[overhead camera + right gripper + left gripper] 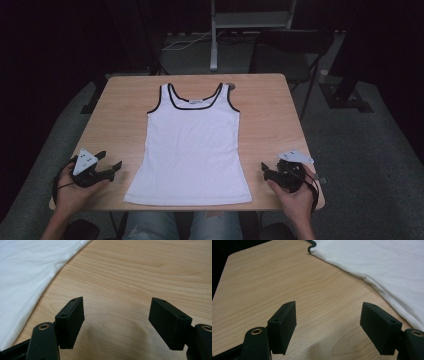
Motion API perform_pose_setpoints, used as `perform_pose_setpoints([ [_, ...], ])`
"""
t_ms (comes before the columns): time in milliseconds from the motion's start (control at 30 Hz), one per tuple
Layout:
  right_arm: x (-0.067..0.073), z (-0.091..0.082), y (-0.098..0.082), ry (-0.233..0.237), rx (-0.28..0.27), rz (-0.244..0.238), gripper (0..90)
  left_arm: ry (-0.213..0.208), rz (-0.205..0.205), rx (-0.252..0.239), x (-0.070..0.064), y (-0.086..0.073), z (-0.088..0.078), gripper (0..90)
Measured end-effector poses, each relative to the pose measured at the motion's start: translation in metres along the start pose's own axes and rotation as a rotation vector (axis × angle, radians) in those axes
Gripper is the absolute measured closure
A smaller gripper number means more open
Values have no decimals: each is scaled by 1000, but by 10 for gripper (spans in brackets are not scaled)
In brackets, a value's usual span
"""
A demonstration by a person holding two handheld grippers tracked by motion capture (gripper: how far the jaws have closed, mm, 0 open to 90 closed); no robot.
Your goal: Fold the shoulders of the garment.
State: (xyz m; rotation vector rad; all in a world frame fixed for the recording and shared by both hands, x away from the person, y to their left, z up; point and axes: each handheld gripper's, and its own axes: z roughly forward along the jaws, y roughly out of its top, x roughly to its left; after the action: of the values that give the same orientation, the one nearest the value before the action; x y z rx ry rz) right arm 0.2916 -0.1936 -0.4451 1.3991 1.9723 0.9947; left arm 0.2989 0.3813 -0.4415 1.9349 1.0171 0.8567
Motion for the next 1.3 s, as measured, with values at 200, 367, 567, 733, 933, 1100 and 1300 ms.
perform_pose_setpoints([
  [200,1,1,0,-1,8,-12,269,-3,4,3,0,0,1,294],
  [367,1,2,1,-2,17,-14,256,-6,1,11,0,0,1,293],
  [567,2,2,1,-3,27,-23,250,-3,3,12,0,1,1,293],
  [733,4,3,3,12,31,-33,226,-8,5,16,0,1,1,293],
  [933,8,7,18,32,29,-53,215,-5,11,17,0,1,1,293],
  [1100,11,13,39,40,27,-71,212,-4,9,16,1,0,1,293],
  [1300,15,25,69,47,35,-110,204,-1,11,16,1,0,2,293],
])
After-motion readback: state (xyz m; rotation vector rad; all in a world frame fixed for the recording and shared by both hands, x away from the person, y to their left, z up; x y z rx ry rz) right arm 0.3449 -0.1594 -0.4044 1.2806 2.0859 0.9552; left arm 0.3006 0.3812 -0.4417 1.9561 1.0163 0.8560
